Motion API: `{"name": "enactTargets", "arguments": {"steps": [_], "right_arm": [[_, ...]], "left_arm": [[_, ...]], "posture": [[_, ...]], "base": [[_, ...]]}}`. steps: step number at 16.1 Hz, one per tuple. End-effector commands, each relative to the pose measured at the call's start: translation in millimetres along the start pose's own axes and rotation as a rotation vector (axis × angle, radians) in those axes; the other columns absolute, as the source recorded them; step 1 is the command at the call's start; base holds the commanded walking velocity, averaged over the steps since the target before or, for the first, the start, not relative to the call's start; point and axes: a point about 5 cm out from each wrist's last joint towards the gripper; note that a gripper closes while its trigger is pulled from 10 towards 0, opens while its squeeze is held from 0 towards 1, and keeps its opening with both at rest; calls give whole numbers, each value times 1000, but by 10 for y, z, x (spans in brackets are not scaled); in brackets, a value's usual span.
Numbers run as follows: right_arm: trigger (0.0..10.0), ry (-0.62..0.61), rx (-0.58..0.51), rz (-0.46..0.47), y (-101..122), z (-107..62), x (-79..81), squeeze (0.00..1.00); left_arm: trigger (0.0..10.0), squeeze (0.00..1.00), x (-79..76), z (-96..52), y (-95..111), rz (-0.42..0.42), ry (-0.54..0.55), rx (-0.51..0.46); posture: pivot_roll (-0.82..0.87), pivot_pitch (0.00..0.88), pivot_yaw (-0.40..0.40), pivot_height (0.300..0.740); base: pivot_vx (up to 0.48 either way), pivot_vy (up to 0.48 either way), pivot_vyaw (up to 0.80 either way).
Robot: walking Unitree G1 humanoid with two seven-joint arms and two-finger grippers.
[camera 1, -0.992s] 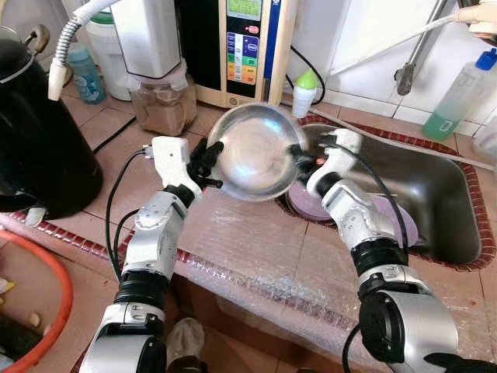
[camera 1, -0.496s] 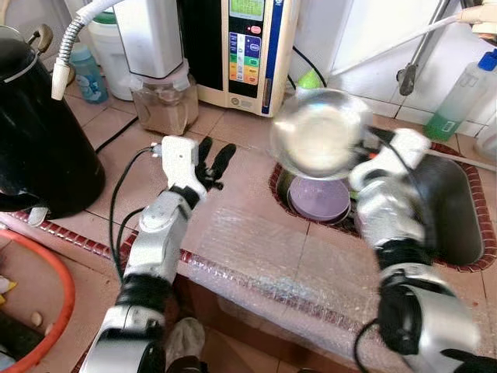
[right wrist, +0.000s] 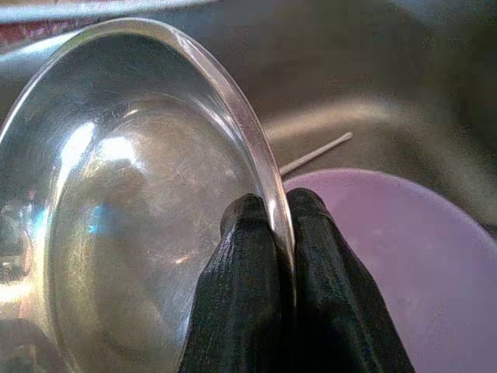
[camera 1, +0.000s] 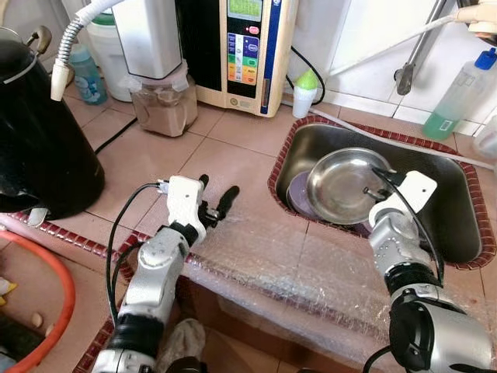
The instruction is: Kitchen organization
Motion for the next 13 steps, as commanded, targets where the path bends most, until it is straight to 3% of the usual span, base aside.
{"name": "enactTargets", "arguments": {"steps": [1, 4, 8, 9, 10, 12, 13], "right_arm": [[10000, -3, 20, -6, -72, -11, -8, 1000], [10000, 28, 22, -46, -191, -59, 49, 1000], [10000, 76, 22, -64, -376, -151, 99, 1000], [10000, 95, -2, -71, -378, -168, 109, 1000], [10000, 131, -46, -65, -363, -196, 137, 1000], [10000, 180, -106, -126, -361, -252, 176, 1000], [10000, 267, -183, -200, -384, -373, 232, 1000]], "left_arm": [[10000, 1000, -59, -16, 16, 18, -12, -5], [10000, 1000, -74, -79, -99, 18, 32, 41], [10000, 1000, 22, -261, -261, -13, 129, 94], [10000, 125, 28, -288, -280, -7, 145, 98], [10000, 0, 20, -312, -292, 7, 158, 103], [10000, 0, 13, -341, -299, 27, 179, 110], [10000, 0, 35, -378, -245, 12, 191, 80]], "posture": [[0, 0, -13, 740], [1, 0, -9, 740], [6, 0, -8, 740], [8, 0, -7, 740], [13, 0, -6, 740], [17, 0, -7, 740], [22, 0, -7, 740]], "base": [[0, 0, 0], [0, 0, 0], [0, 0, 0], [0, 0, 0], [0, 0, 0], [0, 0, 0], [0, 0, 0]]}}
Point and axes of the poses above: a point about 5 cm out from each wrist's last joint towards the gripper, its own z axis pointing out of the wrist towards the gripper, its own y axis along the axis of the wrist's last joint, x = y × z, and after that the axes turned 9 degrees about -z, right-handed
